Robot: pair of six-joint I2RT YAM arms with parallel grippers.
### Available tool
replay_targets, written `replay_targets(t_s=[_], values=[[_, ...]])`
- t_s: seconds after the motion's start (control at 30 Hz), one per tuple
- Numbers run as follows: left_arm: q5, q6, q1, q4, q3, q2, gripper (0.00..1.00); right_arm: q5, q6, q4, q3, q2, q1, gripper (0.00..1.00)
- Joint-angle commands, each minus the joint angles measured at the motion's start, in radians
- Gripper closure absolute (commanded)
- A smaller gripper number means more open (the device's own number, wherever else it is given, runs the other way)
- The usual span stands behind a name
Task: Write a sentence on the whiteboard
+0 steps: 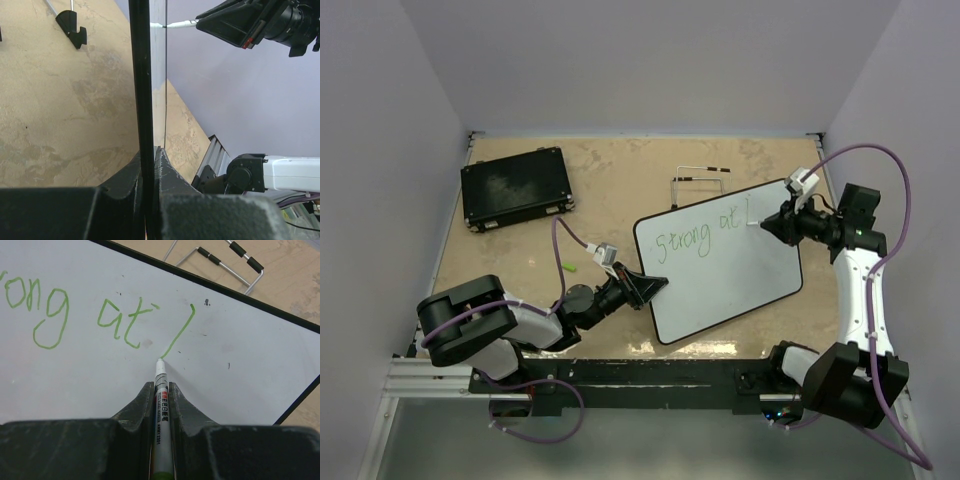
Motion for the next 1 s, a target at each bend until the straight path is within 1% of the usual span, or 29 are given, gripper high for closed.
replay_targets(t_s=[0.0, 0.17, 0.3, 0.57, 0.73, 0.8, 0.97], values=[[0.030, 0.131, 0.000, 0.040, -0.003, 0.015, 1.00, -0.004, 0.070, 0.088, 0.023, -0.007, 0.002, 1.00], [0.030, 0.131, 0.000, 0.039, -0.003, 0.018, 1.00, -0.004, 0.114, 0.125, 0.044, 0.013, 0.004, 1.00], [0.030, 0.129, 0.000, 0.040, -0.003, 0.021, 1.00, 0.012, 0.168, 0.200, 0.038, 0.011, 0.002, 1.00], [0.029, 0.129, 0.000, 0.043, -0.004, 0.021, 1.00, 0.046, 0.193, 0.220, 0.040, 0.030, 0.003, 1.00], [0.029, 0.131, 0.000, 0.043, -0.006, 0.021, 1.00, 0.060, 0.165, 0.199, 0.027, 0.025, 0.002, 1.00], [0.029, 0.129, 0.000, 0.045, -0.007, 0.021, 1.00, 0.055, 0.148, 0.165, 0.030, 0.028, 0.004, 1.00], [0.029, 0.132, 0.001, 0.043, -0.007, 0.018, 1.00, 0.040, 0.046, 0.053, 0.036, 0.031, 0.004, 1.00]])
